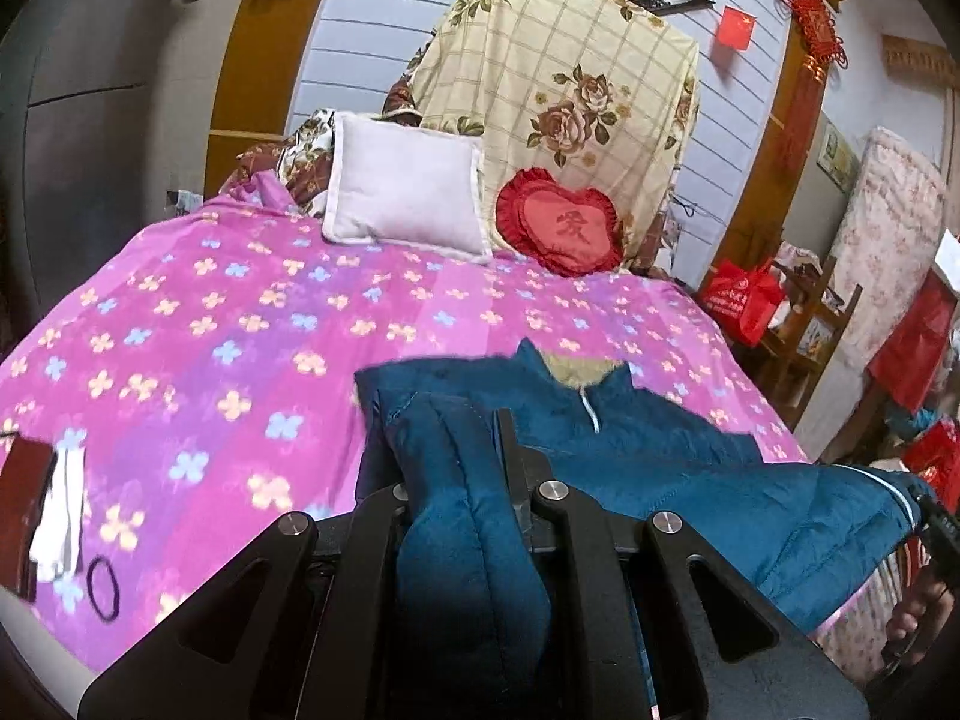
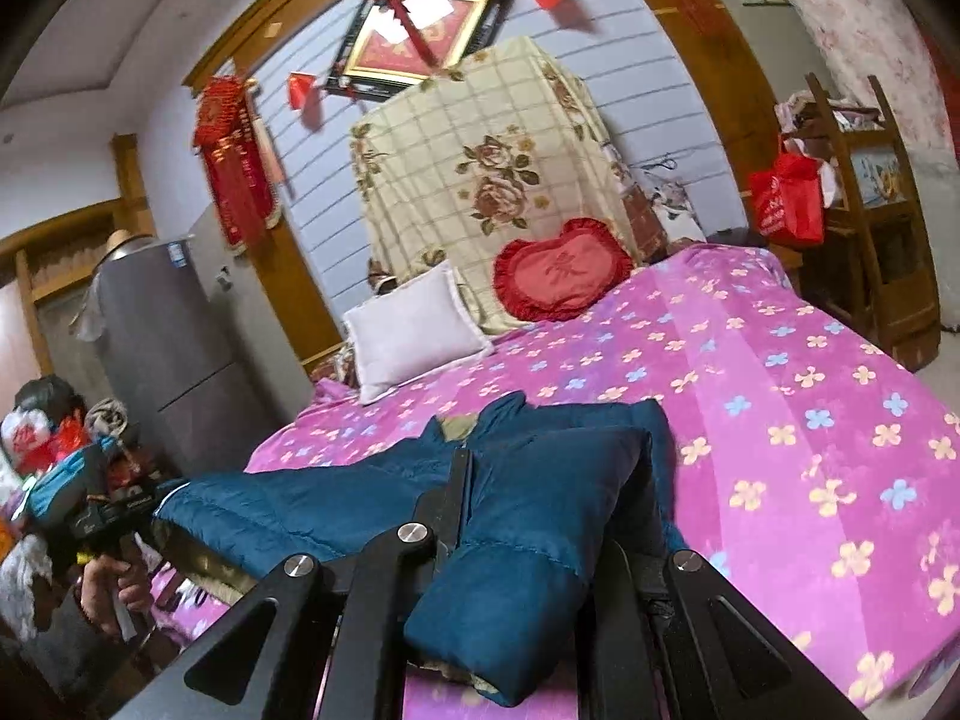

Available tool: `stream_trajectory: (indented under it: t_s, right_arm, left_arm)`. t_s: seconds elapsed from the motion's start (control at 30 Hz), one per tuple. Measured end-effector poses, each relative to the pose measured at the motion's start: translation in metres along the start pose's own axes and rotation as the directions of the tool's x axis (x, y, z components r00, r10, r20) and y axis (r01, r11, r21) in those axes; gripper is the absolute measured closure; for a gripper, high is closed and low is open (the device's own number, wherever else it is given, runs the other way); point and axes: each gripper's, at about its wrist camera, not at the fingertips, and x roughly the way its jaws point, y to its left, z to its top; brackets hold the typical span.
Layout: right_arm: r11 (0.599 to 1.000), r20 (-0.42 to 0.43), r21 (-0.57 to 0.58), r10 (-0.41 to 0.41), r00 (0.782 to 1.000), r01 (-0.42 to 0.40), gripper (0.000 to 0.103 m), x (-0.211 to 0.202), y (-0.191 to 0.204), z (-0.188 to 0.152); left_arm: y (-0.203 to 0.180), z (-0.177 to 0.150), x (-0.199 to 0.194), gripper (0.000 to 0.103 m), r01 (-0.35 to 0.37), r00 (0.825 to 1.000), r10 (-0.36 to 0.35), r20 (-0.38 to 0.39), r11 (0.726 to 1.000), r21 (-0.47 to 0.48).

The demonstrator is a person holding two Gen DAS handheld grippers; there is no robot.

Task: Fold large clothes
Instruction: 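Carry the hem over the jacket body toward the collar with both tools, then lower the hem onto the collar and open both tools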

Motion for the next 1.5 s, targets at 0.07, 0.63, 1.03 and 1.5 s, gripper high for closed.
stream_trajectory:
  t_s: [0.07,0.63,1.03,1.5]
  right_arm:
    - [1.0,0.011,0.009,-0.015,1.0,0.015,0.093,0.016,-0.002,0.014]
    - [0.984,-0.166,0.04,-0.165,0.972,0.174,0.093,0.223,-0.054,0.067]
    - [0.956,-0.355,0.088,-0.234,0.905,0.282,0.092,0.293,-0.104,0.009]
    - [0.93,-0.319,0.334,-0.043,0.947,0.155,0.018,0.245,-0.101,0.026]
  left_arm:
    - [-0.003,0.014,0.01,0.096,-0.005,1.0,0.005,0.014,1.0,0.003]
    - [0.01,0.046,0.211,0.094,-0.16,0.975,0.157,-0.155,0.987,-0.006]
    - [0.014,0.004,0.289,0.089,-0.176,0.937,0.184,-0.298,0.983,0.053]
    - [0.055,0.039,0.249,0.034,0.031,0.94,-0.101,-0.327,0.977,-0.212]
